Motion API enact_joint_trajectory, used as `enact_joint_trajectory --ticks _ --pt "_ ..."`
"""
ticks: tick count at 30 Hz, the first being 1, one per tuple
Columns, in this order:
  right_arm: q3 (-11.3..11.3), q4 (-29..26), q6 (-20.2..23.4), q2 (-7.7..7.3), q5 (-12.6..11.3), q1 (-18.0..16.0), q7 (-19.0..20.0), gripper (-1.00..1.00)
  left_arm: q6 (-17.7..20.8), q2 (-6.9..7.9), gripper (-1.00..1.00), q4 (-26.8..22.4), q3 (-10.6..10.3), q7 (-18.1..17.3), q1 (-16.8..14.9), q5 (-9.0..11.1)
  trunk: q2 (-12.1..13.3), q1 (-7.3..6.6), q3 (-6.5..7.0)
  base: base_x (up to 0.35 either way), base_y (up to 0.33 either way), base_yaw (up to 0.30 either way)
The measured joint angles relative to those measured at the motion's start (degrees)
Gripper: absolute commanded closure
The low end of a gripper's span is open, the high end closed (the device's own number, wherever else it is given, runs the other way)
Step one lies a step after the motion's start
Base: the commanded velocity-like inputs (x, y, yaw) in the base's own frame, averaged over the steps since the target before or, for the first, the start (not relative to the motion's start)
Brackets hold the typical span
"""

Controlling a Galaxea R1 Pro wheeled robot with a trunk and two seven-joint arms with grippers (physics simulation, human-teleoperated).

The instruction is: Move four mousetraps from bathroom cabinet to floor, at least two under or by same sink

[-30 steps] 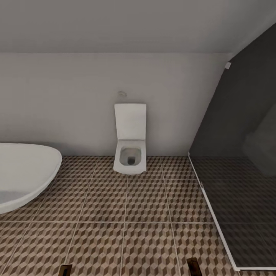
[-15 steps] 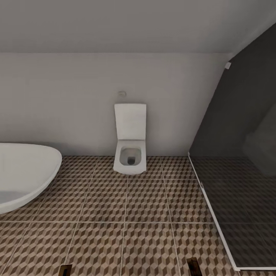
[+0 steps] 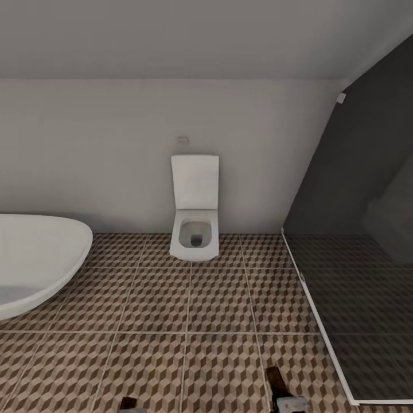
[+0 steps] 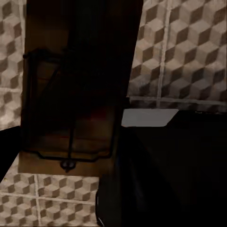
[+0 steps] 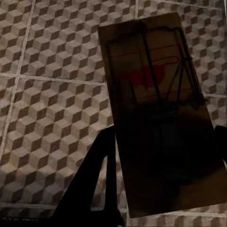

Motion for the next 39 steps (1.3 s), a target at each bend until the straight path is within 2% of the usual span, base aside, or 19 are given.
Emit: enact_joint_trajectory --ticks 1,3,4,6,7,8,11,12,16,18,21,23,24,26,28,35,39 --pt "-0.04 -2.37 2.78 0.0 0.08 -0.11 0.02 1.0 4.01 0.4 1.0 -3.51 0.13 0.08 -0.02 -0.06 0.0 -0.01 -0.01 0.0 0.0 0.0" --pt "0.0 -11.21 11.86 0.05 0.56 -0.53 0.09 1.0 17.11 1.28 1.0 -14.11 0.71 0.55 -0.79 -0.29 0.0 0.0 0.0 0.0 0.0 0.0" --pt "0.0 -15.37 15.4 0.09 0.64 -0.82 0.09 1.0 21.65 1.47 1.0 -17.61 1.3 1.36 -2.02 -0.38 0.0 0.0 0.01 0.0 0.0 0.0" --pt "-0.01 -20.61 19.72 0.26 0.71 -1.68 0.06 1.0 25.82 1.44 1.0 -20.66 2.37 3.67 -5.1 -0.4 0.01 -0.01 0.0 0.0 0.0 0.0" --pt "0.02 -23.18 22.1 0.51 0.74 -2.53 -0.09 1.0 27.48 1.31 1.0 -21.22 2.92 5.65 -8.07 -0.54 0.01 0.0 0.01 0.0 0.0 0.0" --pt "0.05 -24.17 23.26 0.7 0.68 -3.07 -0.25 1.0 28.12 1.24 1.0 -21.11 3.15 6.59 -9.06 -0.46 0.01 -0.01 0.0 0.0 0.0 0.0" --pt "0.1 -26.67 28.72 2.59 0.84 -6.68 -2.11 1.0 29.92 1.03 1.0 -18.49 3.82 9.31 -15.07 -0.64 0.01 0.0 0.01 0.0 0.0 0.0" --pt "0.11 -26.68 29.66 3.03 0.84 -7.71 -2.84 1.0 30.14 1.01 1.0 -17.96 3.91 9.68 -16.37 -0.61 0.02 -0.01 0.0 0.0 0.0 0.0" --pt "0.07 -26.03 30.85 3.62 0.83 -9.21 -3.95 1.0 30.03 1.03 1.0 -17.17 4.04 10.12 -18.17 -0.61 0.02 -0.01 -0.01 0.0 0.0 0.0" --pt "0.06 -25.84 31.07 3.7 0.84 -9.57 -4.23 1.0 28.07 1.32 1.0 -15.45 4.04 9.95 -18.54 -0.64 0.02 -0.01 -0.01 0.0 0.0 0.0" --pt "0.05 -25.76 31.18 3.64 0.84 -9.73 -4.37 1.0 19.39 1.56 1.0 -9.2 3.91 6.67 -18.73 -0.59 0.02 -0.01 -0.01 0.0 0.0 0.0" --pt "0.05 -25.73 31.21 3.6 0.85 -9.78 -4.41 1.0 10.28 1.63 1.0 -3.03 3.8 0.53 -18.78 -0.5 0.02 -0.01 -0.02 0.0 0.0 0.0" --pt "0.05 -25.73 31.22 3.59 0.85 -9.79 -4.41 1.0 8.19 1.65 1.0 -1.52 3.76 -1.29 -18.8 -0.52 0.01 -0.01 -0.02 0.0 0.0 0.0" --pt "0.05 -25.72 31.23 3.57 0.84 -9.8 -4.42 1.0 2.05 1.8 1.0 2.68 3.68 -7.28 -18.83 -0.52 0.01 -0.01 -0.02 0.0 0.0 0.0" --pt "0.05 -25.72 31.23 3.57 0.84 -9.81 -4.43 1.0 -1.65 2.14 1.0 4.43 3.66 -10.24 -18.84 -0.55 0.01 -0.01 -0.02 0.0 0.0 0.0" --pt "0.05 -25.72 31.13 3.51 0.84 -9.81 -4.43 1.0 -7.57 2.82 1.0 4.73 3.62 -12.16 -18.83 -0.58 0.01 -0.01 -0.02 0.0 0.0 0.0" --pt "0.05 -25.78 30.92 3.39 0.84 -9.81 -4.44 1.0 -8.84 2.89 1.0 2.65 3.61 -12.28 -18.83 -0.6 0.01 -0.01 -0.02 0.0 0.0 0.0"
